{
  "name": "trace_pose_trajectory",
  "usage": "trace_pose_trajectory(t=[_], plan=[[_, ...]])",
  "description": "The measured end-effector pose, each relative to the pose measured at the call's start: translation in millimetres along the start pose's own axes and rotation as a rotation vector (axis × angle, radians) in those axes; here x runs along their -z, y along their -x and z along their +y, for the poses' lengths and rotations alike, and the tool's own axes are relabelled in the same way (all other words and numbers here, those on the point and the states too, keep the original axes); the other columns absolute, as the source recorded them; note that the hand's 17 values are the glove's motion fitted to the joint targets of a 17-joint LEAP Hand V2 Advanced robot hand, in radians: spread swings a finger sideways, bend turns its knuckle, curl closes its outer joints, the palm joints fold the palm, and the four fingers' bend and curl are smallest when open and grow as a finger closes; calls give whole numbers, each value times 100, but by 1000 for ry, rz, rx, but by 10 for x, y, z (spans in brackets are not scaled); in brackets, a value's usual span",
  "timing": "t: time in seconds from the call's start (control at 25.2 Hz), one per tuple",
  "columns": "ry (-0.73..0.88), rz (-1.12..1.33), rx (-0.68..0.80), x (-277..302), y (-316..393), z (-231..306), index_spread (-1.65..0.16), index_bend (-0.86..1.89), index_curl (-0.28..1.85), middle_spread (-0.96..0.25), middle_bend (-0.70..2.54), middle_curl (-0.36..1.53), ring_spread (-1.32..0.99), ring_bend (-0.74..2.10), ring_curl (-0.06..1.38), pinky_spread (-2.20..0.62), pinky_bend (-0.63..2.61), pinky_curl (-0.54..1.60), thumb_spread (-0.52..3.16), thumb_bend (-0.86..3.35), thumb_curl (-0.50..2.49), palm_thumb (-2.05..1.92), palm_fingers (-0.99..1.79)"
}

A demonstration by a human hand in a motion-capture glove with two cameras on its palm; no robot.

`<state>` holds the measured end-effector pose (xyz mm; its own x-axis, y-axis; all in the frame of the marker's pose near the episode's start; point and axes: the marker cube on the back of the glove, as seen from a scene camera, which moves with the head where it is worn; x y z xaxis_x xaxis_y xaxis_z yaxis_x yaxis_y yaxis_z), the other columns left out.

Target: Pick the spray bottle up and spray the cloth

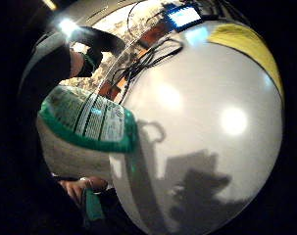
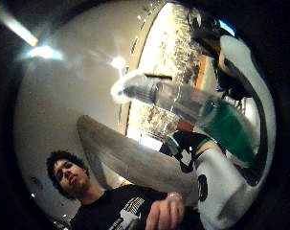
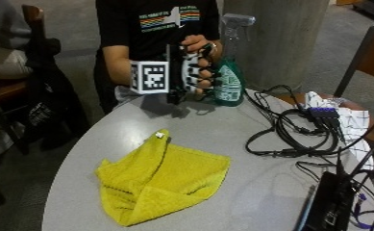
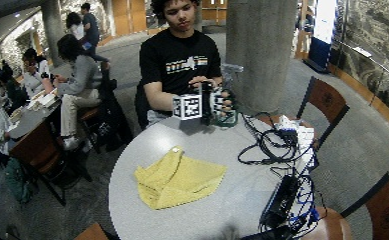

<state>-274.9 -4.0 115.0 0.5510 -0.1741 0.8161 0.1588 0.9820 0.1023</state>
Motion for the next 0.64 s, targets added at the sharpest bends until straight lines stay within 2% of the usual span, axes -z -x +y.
trace_pose_trajectory(t=[0.08,0.16,0.4,0.64], plan=[[-97,100,106,374,-79,11,-18,14,54,-4,36,48,-3,33,39,14,24,37,82,-5,55,77,100],[-111,229,167,790,-147,129,-18,15,52,-4,35,48,-2,32,38,14,21,36,85,-4,54,76,101],[-42,533,5,1719,-271,922,-20,15,51,-2,32,46,-1,26,37,20,17,35,91,-3,50,75,92],[-134,719,16,2009,-388,1177,-21,19,49,-2,31,45,-1,23,35,23,13,31,94,-3,47,75,95]])
